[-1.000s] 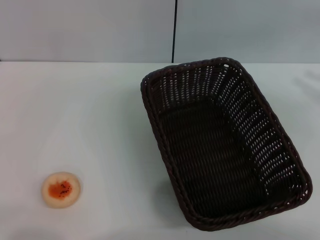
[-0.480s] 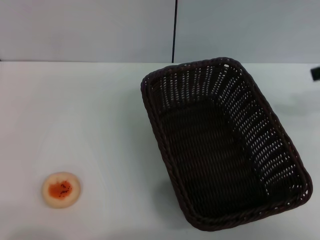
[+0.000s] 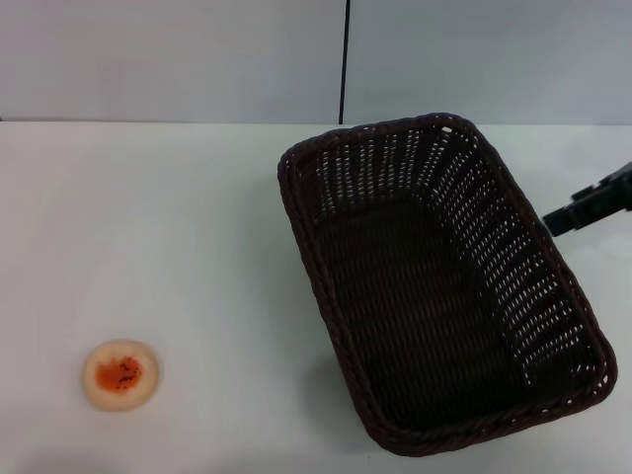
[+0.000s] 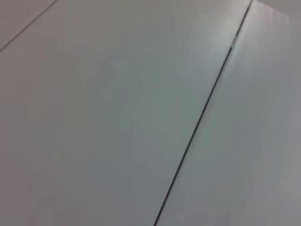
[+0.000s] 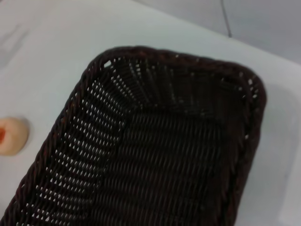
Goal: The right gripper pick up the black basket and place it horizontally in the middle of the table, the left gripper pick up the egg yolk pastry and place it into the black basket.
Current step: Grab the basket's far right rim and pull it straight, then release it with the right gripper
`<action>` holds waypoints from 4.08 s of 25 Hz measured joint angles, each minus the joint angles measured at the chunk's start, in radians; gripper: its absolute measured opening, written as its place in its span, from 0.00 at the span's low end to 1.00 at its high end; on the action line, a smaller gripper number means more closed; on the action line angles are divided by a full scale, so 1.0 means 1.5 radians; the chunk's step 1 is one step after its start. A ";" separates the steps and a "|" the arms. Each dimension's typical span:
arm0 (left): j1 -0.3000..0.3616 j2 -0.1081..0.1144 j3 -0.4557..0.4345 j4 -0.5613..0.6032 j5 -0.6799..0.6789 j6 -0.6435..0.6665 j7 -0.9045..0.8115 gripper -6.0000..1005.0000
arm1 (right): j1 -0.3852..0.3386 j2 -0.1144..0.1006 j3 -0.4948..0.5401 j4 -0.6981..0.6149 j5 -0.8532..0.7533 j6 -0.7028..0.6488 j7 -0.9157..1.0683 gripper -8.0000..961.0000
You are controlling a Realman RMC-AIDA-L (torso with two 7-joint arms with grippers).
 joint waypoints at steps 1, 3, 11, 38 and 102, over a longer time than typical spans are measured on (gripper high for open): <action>-0.001 0.000 0.004 0.000 0.000 0.000 0.001 0.54 | 0.002 0.001 -0.006 0.013 0.000 0.008 0.000 0.75; -0.002 0.000 0.008 0.000 0.000 0.000 0.002 0.54 | 0.007 0.003 -0.018 0.035 0.000 0.026 -0.002 0.74; -0.004 0.001 0.034 0.001 0.000 0.002 0.017 0.54 | 0.022 0.014 -0.071 0.097 -0.001 0.093 -0.003 0.71; -0.007 0.001 0.038 -0.005 0.000 0.000 0.017 0.54 | 0.014 0.023 -0.067 0.116 0.012 0.120 -0.049 0.24; 0.006 -0.003 0.056 -0.042 0.000 0.005 -0.016 0.53 | 0.152 0.016 -0.076 0.172 0.140 0.117 -0.482 0.20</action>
